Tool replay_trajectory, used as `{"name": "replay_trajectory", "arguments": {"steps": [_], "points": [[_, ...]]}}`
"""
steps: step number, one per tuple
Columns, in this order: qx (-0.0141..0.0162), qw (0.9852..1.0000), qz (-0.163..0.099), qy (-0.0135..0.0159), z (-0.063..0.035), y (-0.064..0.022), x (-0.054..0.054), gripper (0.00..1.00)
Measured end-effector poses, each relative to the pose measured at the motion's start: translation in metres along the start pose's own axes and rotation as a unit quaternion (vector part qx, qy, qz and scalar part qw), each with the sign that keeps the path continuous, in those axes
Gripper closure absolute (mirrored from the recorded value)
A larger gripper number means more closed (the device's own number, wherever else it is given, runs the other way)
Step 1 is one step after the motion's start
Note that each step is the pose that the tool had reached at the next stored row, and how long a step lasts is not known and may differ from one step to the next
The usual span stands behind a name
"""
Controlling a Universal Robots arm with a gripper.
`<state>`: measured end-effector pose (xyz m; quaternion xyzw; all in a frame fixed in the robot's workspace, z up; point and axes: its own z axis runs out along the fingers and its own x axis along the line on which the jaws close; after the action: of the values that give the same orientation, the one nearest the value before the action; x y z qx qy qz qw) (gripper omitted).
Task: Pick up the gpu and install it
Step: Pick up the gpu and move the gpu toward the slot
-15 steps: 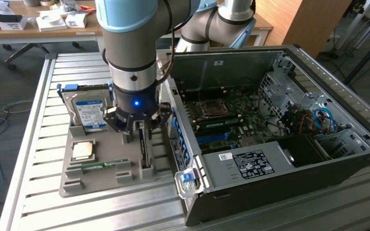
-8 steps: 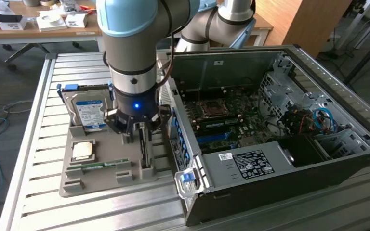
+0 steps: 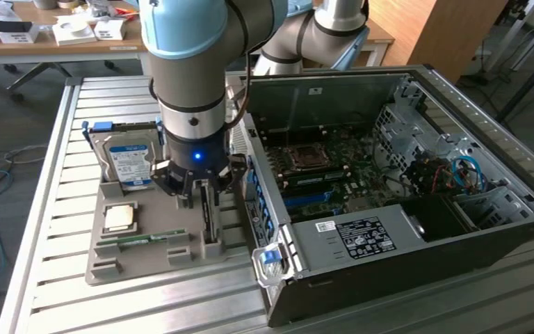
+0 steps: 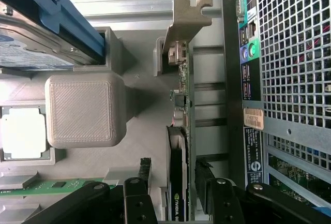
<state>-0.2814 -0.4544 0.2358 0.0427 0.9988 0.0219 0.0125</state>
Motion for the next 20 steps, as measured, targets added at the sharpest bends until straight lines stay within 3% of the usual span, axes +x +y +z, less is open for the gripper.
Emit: {"name": "replay_trajectory", "arguments": {"steps": [20], "points": [[-0.0001, 1.0000, 0.000, -0.0001, 0.0030, 0.0000, -0.0014, 0.53]]}}
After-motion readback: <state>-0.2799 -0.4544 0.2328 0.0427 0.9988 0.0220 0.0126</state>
